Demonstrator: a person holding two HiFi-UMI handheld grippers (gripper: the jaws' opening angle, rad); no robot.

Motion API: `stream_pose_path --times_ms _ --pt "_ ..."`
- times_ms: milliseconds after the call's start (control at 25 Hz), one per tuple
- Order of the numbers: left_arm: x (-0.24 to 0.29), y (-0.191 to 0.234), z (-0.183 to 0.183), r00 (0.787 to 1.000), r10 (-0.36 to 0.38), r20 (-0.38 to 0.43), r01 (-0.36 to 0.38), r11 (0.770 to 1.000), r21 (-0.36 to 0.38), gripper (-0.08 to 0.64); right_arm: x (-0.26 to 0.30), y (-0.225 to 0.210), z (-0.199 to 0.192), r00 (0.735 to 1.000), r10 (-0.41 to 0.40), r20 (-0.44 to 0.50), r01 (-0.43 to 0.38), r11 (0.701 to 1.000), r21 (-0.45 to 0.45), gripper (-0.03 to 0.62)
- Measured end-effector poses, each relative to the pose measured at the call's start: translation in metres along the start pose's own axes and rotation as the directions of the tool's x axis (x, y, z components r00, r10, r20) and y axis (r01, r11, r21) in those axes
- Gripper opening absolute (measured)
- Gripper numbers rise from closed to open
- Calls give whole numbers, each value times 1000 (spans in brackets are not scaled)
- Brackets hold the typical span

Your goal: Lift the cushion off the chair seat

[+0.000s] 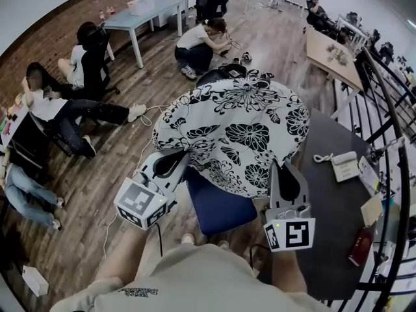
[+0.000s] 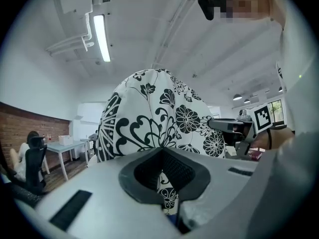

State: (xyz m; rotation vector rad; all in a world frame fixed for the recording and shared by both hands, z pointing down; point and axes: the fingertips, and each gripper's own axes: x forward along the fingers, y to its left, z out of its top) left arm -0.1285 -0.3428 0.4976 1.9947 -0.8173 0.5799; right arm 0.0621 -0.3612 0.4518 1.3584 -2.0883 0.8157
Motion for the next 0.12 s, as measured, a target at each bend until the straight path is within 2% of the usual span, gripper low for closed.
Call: stream_pose_path --times_ms 120 --pt "1 0 -2 1000 -1 -6 1 1000 -1 3 0 0 -4 1000 1 -10 -1 1000 -6 20"
